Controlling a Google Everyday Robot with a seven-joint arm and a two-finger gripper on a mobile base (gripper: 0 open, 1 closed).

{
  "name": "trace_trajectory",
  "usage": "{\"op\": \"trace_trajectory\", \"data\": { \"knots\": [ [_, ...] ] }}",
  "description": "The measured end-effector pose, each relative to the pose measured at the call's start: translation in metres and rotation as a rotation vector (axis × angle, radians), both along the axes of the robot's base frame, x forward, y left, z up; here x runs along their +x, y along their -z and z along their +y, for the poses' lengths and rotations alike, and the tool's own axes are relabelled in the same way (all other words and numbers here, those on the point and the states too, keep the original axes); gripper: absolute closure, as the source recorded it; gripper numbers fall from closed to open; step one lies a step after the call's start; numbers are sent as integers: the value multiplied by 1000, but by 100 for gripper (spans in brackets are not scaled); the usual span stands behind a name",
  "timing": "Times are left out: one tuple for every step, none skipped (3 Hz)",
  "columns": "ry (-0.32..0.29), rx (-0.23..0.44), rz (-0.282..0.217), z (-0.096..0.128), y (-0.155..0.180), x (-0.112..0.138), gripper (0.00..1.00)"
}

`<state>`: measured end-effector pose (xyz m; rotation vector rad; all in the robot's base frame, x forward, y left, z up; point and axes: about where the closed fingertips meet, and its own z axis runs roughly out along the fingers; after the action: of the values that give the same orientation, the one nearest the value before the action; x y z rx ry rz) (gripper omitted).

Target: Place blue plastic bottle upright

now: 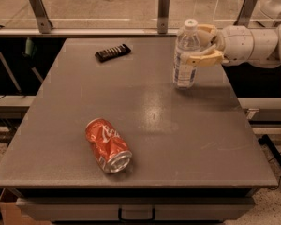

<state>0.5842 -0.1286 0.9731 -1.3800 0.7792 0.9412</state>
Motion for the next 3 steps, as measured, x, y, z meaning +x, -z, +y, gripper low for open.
{"op": "trace_trajectory", "data": {
  "knots": [
    [-11,-27,42,2,10,5,59],
    [-13,-43,74,4,16,9,36],
    [2,-55,106,5,22,12,13]
  ]
}}
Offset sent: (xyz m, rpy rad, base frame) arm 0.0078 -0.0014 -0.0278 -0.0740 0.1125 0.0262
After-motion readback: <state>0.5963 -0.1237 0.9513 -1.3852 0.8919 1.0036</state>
